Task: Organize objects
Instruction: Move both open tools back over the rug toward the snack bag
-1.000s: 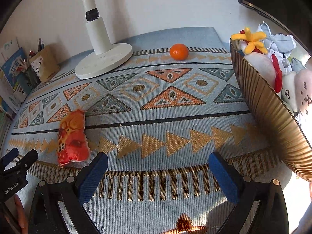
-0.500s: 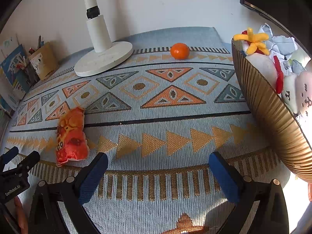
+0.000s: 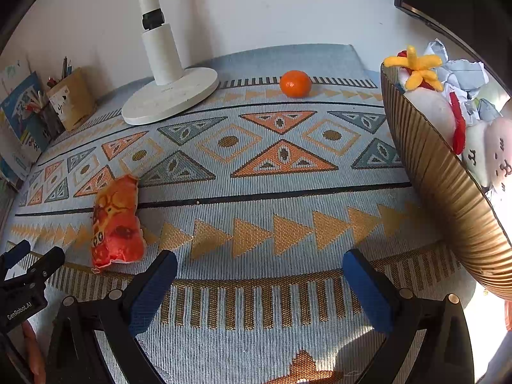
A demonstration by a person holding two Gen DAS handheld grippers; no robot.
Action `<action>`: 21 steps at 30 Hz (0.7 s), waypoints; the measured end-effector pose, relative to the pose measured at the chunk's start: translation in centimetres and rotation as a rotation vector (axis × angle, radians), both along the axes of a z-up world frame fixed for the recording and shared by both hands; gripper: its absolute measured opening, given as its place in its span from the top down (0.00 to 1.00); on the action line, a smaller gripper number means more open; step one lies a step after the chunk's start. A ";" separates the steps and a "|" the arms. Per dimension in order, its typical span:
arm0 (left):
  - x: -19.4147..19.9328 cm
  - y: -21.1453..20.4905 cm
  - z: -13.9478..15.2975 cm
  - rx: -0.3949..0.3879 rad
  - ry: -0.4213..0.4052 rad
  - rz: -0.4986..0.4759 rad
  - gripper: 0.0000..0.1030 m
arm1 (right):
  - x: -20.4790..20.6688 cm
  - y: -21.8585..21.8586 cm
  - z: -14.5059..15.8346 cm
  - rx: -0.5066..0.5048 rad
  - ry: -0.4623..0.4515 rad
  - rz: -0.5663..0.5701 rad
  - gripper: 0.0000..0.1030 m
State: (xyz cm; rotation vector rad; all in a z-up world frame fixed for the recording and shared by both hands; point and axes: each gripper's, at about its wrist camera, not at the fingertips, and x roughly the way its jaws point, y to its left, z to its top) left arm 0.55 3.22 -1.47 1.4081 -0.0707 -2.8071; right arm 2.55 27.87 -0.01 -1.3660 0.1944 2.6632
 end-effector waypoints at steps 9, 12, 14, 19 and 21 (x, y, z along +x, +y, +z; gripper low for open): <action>0.0 0.0 -0.1 0.001 0.000 0.000 0.01 | -0.2 0.0 0.1 0.003 -0.003 0.002 0.00; 0.0 -0.1 -0.1 0.001 0.000 -0.001 0.01 | -0.1 0.0 0.1 0.003 -0.003 0.001 0.00; 0.0 -0.1 -0.1 0.001 0.000 -0.001 0.01 | -0.1 0.0 0.1 0.003 -0.004 0.001 0.00; 0.0 -0.1 -0.1 0.001 -0.001 -0.001 0.01 | -0.1 0.0 0.1 0.003 -0.004 0.001 0.00; -0.1 -0.1 -0.1 0.001 -0.001 -0.002 0.01 | -0.1 0.0 0.1 0.003 -0.005 0.001 0.00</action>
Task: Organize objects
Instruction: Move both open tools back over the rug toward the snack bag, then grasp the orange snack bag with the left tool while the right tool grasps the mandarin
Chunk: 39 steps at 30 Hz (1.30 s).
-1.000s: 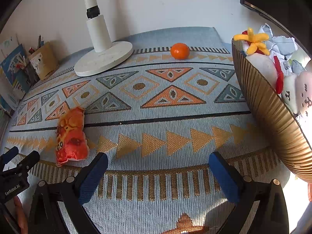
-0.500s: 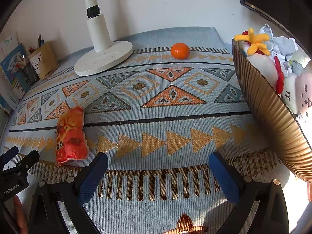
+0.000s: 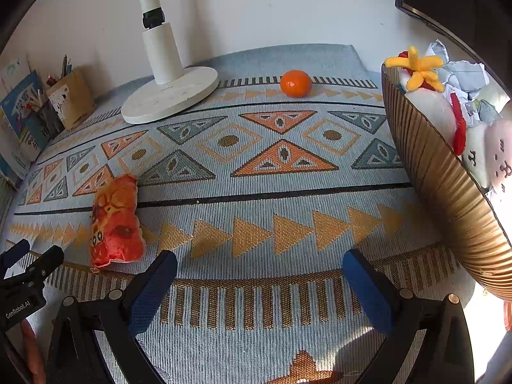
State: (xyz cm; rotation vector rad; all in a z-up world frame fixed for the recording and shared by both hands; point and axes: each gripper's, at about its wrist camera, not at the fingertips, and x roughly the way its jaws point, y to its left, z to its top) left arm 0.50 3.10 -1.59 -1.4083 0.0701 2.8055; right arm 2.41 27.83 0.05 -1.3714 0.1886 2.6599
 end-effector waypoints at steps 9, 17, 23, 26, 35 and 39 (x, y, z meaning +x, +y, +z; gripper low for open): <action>0.0 0.0 0.1 0.000 0.000 -0.001 0.01 | 0.0 0.0 0.0 0.000 -0.001 -0.001 0.00; 0.0 0.0 0.1 0.001 -0.001 -0.002 0.01 | 0.0 0.0 0.0 0.001 -0.002 -0.001 0.00; 0.0 0.0 0.1 0.001 -0.001 -0.002 0.01 | -0.1 0.0 0.2 0.001 -0.003 -0.001 0.00; 0.0 0.0 0.1 0.001 -0.001 -0.003 0.01 | -0.2 0.0 0.3 0.001 -0.004 -0.002 0.00; 1.2 1.4 1.0 -0.066 0.076 -0.039 0.01 | -1.2 -0.1 4.3 -0.091 0.026 0.052 0.08; 1.6 4.3 2.9 0.022 0.087 -0.193 0.01 | -4.3 0.3 12.2 0.004 0.160 0.071 0.07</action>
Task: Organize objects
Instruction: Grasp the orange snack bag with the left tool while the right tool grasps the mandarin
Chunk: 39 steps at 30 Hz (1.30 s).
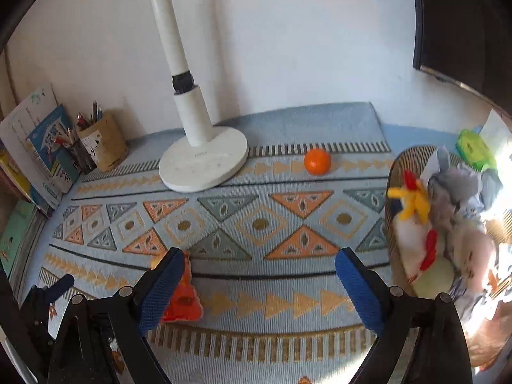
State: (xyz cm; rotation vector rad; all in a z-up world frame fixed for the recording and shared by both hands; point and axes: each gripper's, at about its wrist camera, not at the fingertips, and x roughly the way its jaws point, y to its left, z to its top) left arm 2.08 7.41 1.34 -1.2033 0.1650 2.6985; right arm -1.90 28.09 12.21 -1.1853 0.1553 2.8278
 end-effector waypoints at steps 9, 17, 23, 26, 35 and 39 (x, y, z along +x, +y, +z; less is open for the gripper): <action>-2.8 5.1 -0.7 0.162 -0.114 -0.014 0.01 | -13.3 8.4 -3.8 -0.184 -0.359 -0.108 0.24; -4.7 6.0 -2.9 0.136 -0.165 0.037 0.13 | -16.9 8.1 -7.2 -0.147 -0.423 -0.112 0.29; -4.2 6.9 -2.5 0.110 -0.118 -0.004 0.49 | -16.8 7.2 -7.1 -0.016 -0.407 -0.107 0.54; -3.8 6.9 -2.5 0.106 -0.106 -0.017 0.58 | -16.5 7.3 -7.2 -0.007 -0.432 -0.118 0.65; -2.7 4.7 -1.7 0.190 -0.103 -0.037 0.64 | -15.9 9.0 -8.7 -0.012 -0.440 -0.211 0.64; -2.4 3.7 -1.1 0.205 -0.089 -0.054 0.70 | -13.1 8.1 -7.6 -0.070 -0.394 -0.188 0.65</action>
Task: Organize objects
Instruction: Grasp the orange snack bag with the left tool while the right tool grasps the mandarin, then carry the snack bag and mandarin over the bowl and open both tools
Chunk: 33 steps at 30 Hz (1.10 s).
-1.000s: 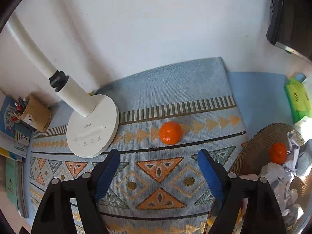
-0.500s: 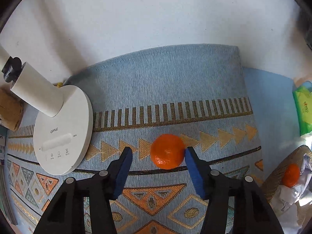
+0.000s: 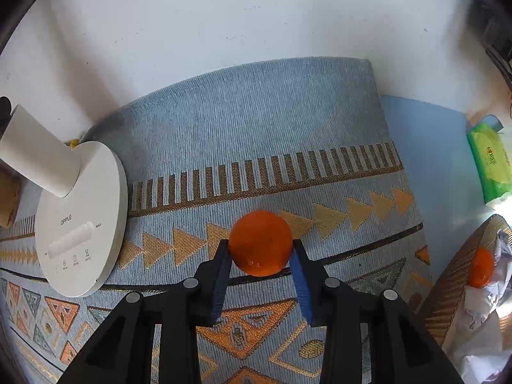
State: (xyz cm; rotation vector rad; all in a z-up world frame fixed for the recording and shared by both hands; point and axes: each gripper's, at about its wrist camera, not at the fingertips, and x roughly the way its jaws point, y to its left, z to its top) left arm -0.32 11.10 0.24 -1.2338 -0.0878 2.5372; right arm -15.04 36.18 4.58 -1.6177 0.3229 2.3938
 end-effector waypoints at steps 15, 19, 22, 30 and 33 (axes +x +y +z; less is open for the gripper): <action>5.6 -5.7 3.2 0.025 0.048 0.040 0.72 | 23.1 -7.6 0.4 -0.201 0.195 0.213 0.65; 6.4 -2.9 4.6 0.011 0.075 -0.033 0.72 | 28.5 -4.7 2.8 -0.138 0.242 0.156 0.65; 6.4 0.6 6.8 0.028 0.109 -0.109 0.72 | 31.0 -0.9 7.3 -0.014 0.335 0.067 0.65; 4.5 13.8 14.8 0.127 0.230 -0.372 0.72 | 31.5 8.1 16.9 0.287 0.558 -0.214 0.65; 3.2 18.6 16.0 0.136 0.255 -0.428 0.72 | 28.8 10.5 16.5 0.307 0.505 -0.279 0.65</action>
